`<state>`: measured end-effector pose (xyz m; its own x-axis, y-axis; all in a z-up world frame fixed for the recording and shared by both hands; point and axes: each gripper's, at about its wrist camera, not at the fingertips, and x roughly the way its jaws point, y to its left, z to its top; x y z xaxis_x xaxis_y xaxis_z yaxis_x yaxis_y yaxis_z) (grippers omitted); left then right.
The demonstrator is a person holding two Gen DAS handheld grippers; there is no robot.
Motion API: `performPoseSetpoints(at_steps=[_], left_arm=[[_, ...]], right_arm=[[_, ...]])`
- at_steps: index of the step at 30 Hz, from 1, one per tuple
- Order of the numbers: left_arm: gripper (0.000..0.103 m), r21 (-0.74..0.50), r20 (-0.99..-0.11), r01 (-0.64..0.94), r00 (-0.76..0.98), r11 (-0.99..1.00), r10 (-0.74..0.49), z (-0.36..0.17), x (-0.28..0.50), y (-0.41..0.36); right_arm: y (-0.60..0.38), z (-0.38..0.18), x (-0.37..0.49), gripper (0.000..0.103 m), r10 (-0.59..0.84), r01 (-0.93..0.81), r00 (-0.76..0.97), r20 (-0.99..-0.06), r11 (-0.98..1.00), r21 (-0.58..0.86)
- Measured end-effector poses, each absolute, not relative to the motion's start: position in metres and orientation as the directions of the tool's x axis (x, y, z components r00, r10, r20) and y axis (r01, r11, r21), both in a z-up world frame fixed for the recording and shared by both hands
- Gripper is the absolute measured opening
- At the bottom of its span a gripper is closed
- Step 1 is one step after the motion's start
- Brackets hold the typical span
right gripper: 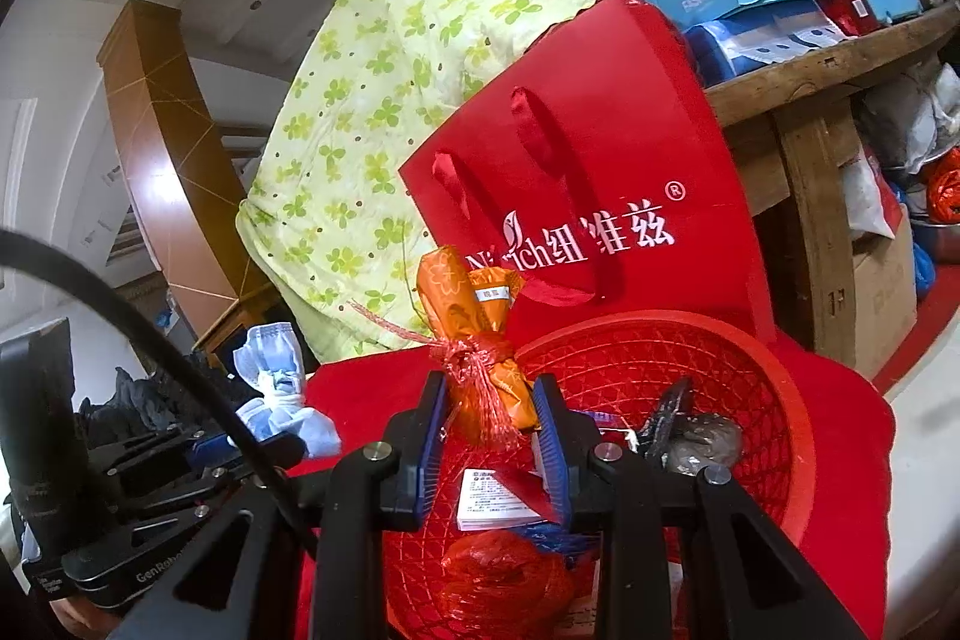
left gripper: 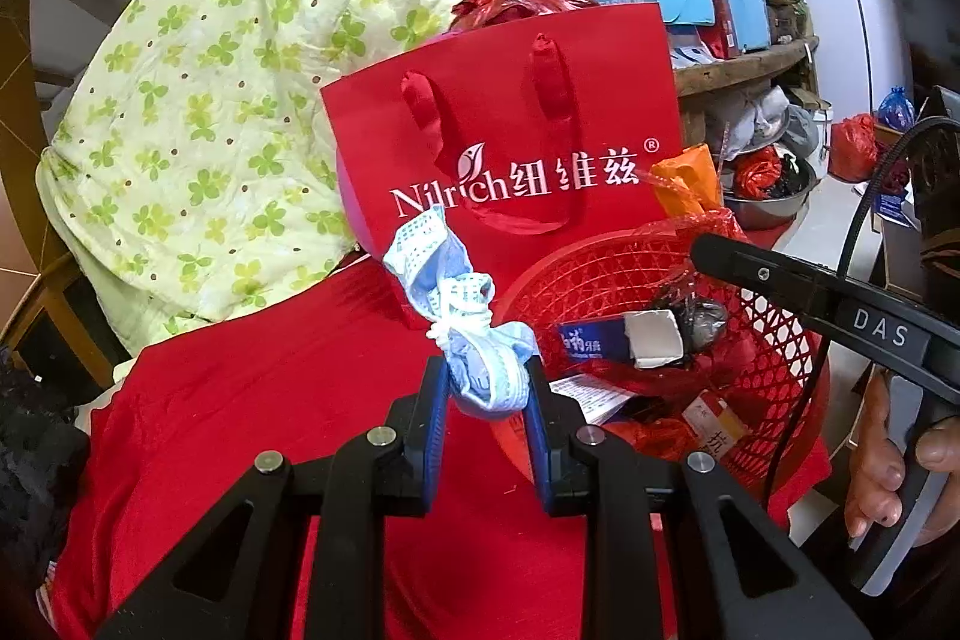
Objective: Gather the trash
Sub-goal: 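Lower both grippers over the red mesh basket and open them to drop the trash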
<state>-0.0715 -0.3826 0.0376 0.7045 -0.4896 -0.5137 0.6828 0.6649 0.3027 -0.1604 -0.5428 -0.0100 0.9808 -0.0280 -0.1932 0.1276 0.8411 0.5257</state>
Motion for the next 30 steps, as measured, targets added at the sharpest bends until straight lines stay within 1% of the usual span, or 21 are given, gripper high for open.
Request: performPoseSetpoints(at_steps=[14, 20, 28, 29, 30], left_arm=[[0.026, 0.276, -0.545, 0.716, 0.666, 0.641, -0.509, 0.033, -0.074, -0.395], [0.026, 0.209, -0.588, 0.752, 0.608, 0.626, -0.534, 0.028, -0.069, -0.402], [0.027, 0.100, -0.633, 0.819, 0.490, 0.565, -0.599, 0.017, -0.069, -0.413], [0.028, 0.095, -0.633, 0.827, 0.480, 0.554, -0.607, 0.016, -0.071, -0.415], [0.029, 0.095, -0.632, 0.833, 0.474, 0.546, -0.613, 0.014, -0.073, -0.416]], right_arm=[[-0.549, -0.013, -0.170, 0.032, -0.050, 0.148, 0.981, -0.190, 0.822, 0.550], [-0.553, -0.016, -0.173, 0.032, -0.055, 0.158, 0.980, -0.193, 0.805, 0.572], [-0.563, -0.022, -0.173, 0.032, -0.040, 0.165, 0.977, -0.211, 0.767, 0.619], [-0.564, -0.022, -0.173, 0.037, -0.037, 0.168, 0.976, -0.217, 0.764, 0.624], [-0.565, -0.023, -0.172, 0.056, -0.033, 0.169, 0.975, -0.221, 0.758, 0.630]])
